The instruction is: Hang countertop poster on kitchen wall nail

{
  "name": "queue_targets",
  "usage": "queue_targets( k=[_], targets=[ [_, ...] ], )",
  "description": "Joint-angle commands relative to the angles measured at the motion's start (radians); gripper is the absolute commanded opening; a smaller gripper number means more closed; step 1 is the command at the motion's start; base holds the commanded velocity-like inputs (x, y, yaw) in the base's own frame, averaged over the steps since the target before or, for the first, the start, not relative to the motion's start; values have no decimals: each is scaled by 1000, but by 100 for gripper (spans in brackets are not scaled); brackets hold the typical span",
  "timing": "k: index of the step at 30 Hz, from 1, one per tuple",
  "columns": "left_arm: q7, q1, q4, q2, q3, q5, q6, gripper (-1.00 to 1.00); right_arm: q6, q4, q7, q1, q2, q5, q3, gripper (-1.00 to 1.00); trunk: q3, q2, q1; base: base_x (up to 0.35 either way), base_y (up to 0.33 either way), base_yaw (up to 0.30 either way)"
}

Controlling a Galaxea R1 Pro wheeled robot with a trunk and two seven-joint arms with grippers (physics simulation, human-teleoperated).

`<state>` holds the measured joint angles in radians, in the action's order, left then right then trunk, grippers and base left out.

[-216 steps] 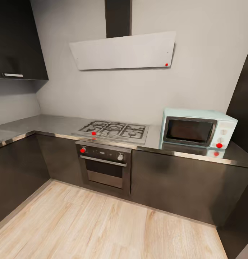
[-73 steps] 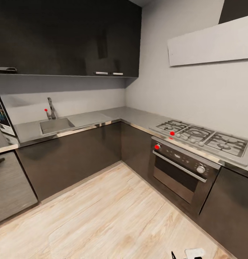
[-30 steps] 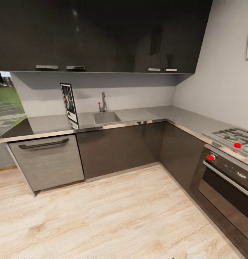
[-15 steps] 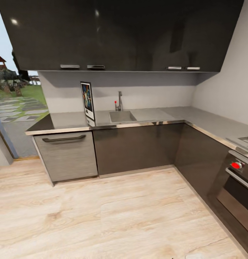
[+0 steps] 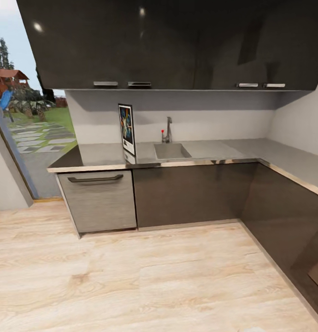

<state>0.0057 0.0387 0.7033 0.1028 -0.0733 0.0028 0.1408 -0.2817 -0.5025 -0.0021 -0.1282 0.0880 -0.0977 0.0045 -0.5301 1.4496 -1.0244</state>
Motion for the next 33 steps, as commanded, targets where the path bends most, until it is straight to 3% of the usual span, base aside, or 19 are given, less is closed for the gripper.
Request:
queue_targets(
  k=[1,17,33],
  targets=[
    [1,1,1,0,0,0,2,100,-2,1,0,-1,0,-8,0,100,-1,0,-1,317,152,9],
    [0,1,1,0,1,0,-1,100,-3,1,1,0,-1,-7,0,100,-1,0,-1,322,143,1],
    [0,1,2,0,2,0,-1,100,-4,2,1,0,-1,-8,1,100,-1,0,-1,288,-185,0]
  ],
)
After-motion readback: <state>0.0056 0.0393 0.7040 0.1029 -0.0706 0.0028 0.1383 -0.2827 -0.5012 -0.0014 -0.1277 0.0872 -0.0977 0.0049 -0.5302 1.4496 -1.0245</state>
